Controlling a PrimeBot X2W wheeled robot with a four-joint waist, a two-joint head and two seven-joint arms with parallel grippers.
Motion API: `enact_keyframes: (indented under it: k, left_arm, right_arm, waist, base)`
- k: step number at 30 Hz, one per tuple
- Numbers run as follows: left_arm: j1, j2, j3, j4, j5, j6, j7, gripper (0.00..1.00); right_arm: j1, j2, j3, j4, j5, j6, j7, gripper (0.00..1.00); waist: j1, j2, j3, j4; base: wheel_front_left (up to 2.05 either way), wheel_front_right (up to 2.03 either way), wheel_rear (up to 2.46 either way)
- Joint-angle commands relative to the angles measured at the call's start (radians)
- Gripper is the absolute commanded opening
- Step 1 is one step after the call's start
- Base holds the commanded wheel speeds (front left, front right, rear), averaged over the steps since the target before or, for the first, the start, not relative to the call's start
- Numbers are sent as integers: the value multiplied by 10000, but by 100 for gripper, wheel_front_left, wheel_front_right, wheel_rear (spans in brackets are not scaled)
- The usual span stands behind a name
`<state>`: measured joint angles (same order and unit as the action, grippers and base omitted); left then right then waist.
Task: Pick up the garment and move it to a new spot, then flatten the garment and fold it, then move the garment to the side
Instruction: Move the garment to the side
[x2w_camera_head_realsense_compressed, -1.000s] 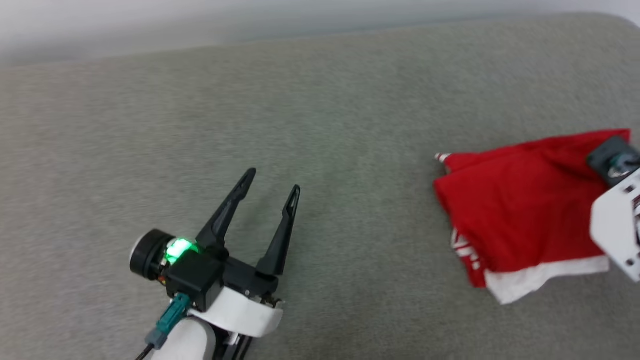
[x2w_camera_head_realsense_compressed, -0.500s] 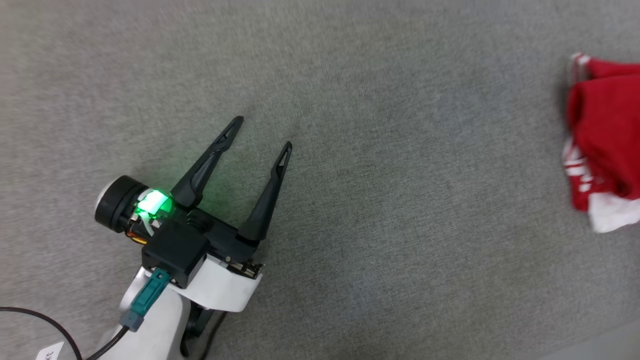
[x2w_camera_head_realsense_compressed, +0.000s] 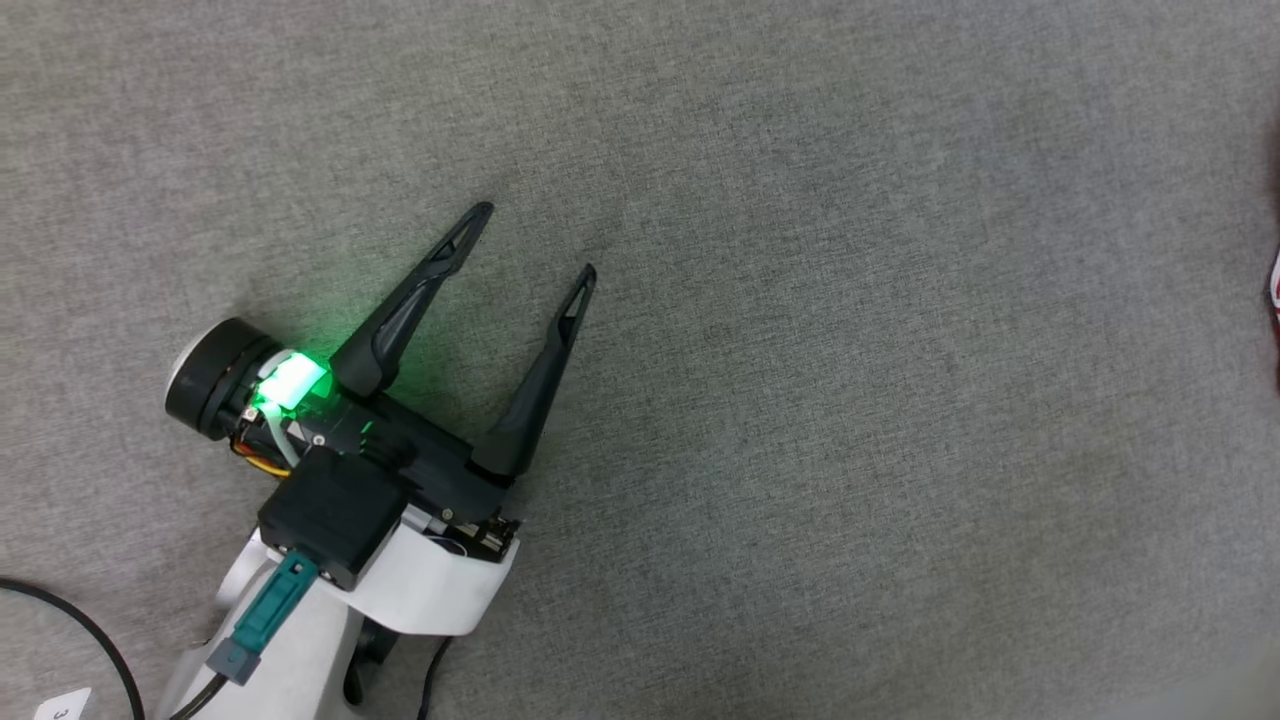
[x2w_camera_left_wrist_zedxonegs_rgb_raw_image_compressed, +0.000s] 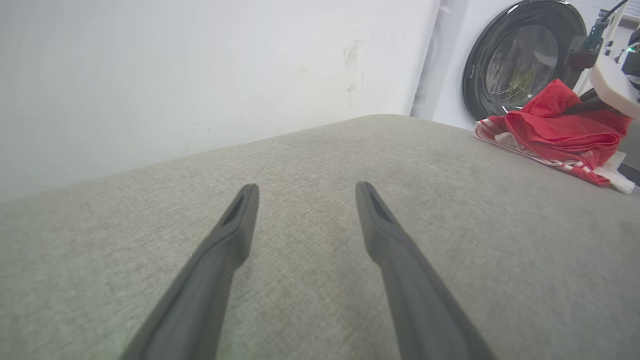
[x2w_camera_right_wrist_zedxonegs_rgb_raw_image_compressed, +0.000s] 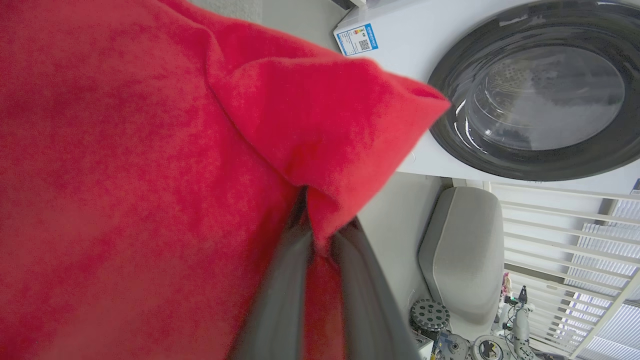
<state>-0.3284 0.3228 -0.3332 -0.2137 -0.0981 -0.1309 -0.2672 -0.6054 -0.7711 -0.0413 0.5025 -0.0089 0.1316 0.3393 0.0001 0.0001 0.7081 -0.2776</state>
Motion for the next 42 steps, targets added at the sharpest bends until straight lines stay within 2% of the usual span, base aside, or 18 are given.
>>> enact_keyframes:
  k: [1,9,16,23,30,37,42]
  left_arm:
    - [88,139,165,307,55,90,54,100]
    - [430,-414,229,441,-93,244,39,100]
    - [1255,-903,1033,831,-487,581,19,100]
    - [2095,-1204,1715,1121,-353,935,20,100]
    - [2932,-1436,2050,1423,-347,954,20,100]
    - [3349,-1684,2189,1619,-346,809,19,100]
    - [3572,-1947,2377,1737,-358,729,20,100]
  right_arm:
    - [-157,95,-153,53,-192,-16,-32,100]
    - [-142,269,-511,-590,-551,-16,-11,100]
    - [-130,874,-441,-1958,62,-16,-283,100]
    - [781,2051,-292,-3576,1537,-16,-1202,100]
    - [2599,3612,-677,-5271,2716,-13,-2126,100]
    - [4630,5192,-787,-6698,3231,-11,-3382,100]
    - [5808,5957,-559,-6815,3098,-11,-4200,100]
  waist:
    - [-1,-1,-125,76]
    - [-1,-1,-1482,443]
    - [-1,-1,-3340,1051]
    - [-1,-1,-4922,1955]
    - [-1,-1,-5925,2870]
    - [-1,-1,-6211,3389]
    - [-1,-1,-6382,3488]
  base:
    - [0,0,0]
    - [0,0,0]
    - [0,0,0]
    - [0,0,0]
    - [0,0,0]
    - [0,0,0]
    - [0,0,0]
